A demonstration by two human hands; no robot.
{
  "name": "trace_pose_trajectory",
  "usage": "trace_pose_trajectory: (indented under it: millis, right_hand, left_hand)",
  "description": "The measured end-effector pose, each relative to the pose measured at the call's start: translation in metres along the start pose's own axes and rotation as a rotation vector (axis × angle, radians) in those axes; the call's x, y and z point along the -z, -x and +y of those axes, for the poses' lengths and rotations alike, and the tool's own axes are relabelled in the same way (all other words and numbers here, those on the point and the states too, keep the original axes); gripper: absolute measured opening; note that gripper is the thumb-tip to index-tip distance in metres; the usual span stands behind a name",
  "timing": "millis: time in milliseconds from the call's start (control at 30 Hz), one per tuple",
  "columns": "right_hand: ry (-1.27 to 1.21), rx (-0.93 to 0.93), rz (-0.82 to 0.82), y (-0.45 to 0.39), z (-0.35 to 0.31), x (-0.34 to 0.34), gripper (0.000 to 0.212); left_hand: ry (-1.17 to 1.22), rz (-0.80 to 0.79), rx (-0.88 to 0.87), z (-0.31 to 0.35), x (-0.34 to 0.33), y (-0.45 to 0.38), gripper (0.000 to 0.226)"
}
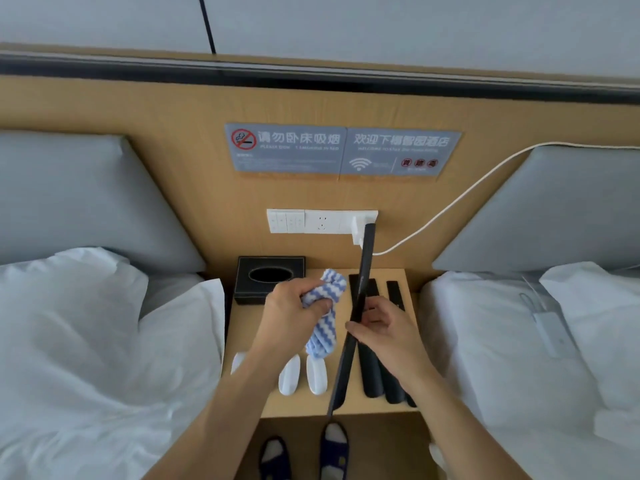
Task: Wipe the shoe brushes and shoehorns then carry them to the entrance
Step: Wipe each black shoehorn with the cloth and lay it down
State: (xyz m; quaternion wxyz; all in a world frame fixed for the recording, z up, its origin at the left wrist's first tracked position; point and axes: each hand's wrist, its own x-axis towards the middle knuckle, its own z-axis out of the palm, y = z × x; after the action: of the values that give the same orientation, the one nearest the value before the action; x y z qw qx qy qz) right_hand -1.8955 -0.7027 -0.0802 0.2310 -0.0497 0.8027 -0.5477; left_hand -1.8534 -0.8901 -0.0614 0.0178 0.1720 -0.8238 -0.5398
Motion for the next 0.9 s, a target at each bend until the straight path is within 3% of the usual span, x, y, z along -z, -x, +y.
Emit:
trace_pose_trajectory:
  millis: [233, 400, 600, 700, 900]
  right_hand:
    - [0.413, -0.086, -0.037, -0.033, 0.061, -0.021, 0.026]
    - [0.558, -0.233, -0.031, -0.075, 0.111, -0.039, 0.026]
    - [0.762, -0.35, 0.0, -0.133, 0.154, -0.064, 0.049]
    - [0.854, -0.357, -0.019, -0.153, 0.17, -0.077, 0.058]
    - [0.962, -0.381, -0.036, -0.185, 0.194, -0.087, 0.055]
  left_hand:
    - [-0.031, 0.065, 0.116, -0.035, -0.009, -0.003, 0.017]
    - [-0.071, 0.113, 0.15, -0.056, -0.013, -0.007, 0.019]
    - [-0.1, 0.168, 0.192, -0.081, -0.017, -0.007, 0.042]
    - [-0.074, 0.176, 0.217, -0.093, -0.015, -0.003, 0.035]
    - [-0.032, 0.208, 0.264, -0.111, -0.012, -0.002, 0.026]
